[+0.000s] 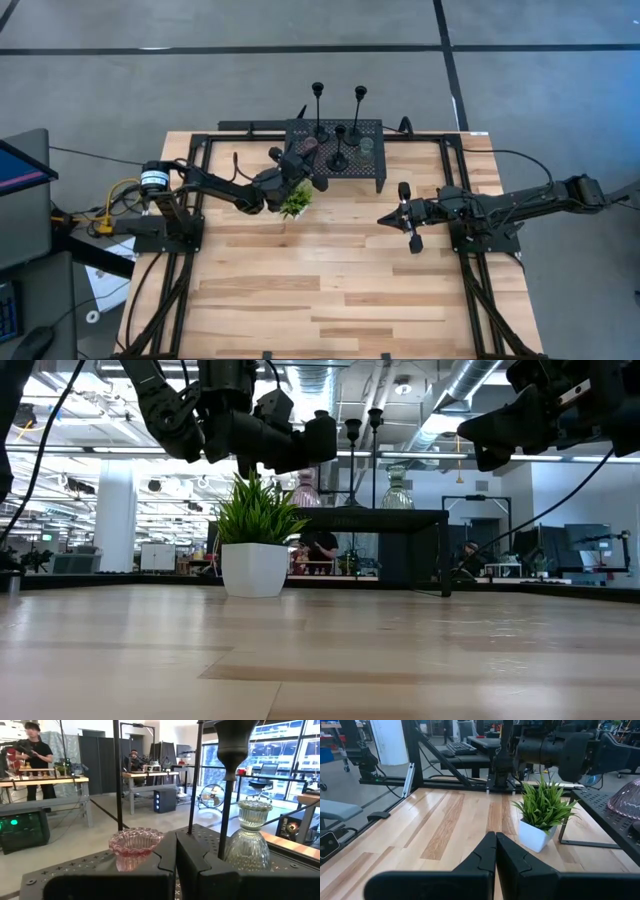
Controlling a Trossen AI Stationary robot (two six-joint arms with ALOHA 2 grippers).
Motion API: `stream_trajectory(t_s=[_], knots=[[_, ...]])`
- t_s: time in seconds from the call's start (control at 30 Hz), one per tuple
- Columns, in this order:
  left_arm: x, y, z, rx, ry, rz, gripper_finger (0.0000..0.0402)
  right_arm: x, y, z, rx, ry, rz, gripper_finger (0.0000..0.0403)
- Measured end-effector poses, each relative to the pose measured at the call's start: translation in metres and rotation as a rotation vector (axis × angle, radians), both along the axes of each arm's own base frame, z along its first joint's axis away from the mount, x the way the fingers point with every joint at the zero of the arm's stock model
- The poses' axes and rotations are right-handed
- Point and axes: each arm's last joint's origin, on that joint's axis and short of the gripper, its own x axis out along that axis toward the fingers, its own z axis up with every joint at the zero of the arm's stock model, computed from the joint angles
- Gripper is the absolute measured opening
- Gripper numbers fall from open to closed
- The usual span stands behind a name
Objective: Pick & Place candle stick holders
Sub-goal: Put the pink glass candle holder on the shelf, then return to Home Position
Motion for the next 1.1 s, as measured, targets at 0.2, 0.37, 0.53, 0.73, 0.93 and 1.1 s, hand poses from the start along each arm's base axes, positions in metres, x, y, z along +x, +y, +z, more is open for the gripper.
stream_trajectory(t_s=[0.2, 0.37, 0.53, 0.73, 0.93, 1.1], knots=[[0.001, -0.004, 0.000, -0.001, -0.001, -0.013, 0.0003, 0.000, 0.000, 0.000, 0.000, 0.000, 0.000, 0.0000], [0.006, -0.022, 0.002, 0.015, -0.037, -0.218, 0.0003, 0.000, 0.000, 0.000, 0.000, 0.000, 0.000, 0.0000], [0.007, -0.052, 0.013, 0.183, 0.095, -0.283, 0.0003, 0.000, 0.000, 0.000, 0.003, 0.000, 0.000, 0.0000], [-0.019, -0.076, 0.042, 0.274, 0.236, -0.403, 0.0003, 0.000, 0.000, 0.000, 0.011, 0.001, -0.001, 0.0000], [-0.060, -0.079, 0.058, 0.219, 0.348, -0.663, 0.0003, 0.000, 0.000, 0.003, 0.012, -0.025, -0.001, 0.0000], [-0.094, -0.075, 0.057, 0.214, 0.308, -0.693, 0.0005, 0.001, 0.000, 0.009, 0.015, -0.073, -0.001, 0.0000]])
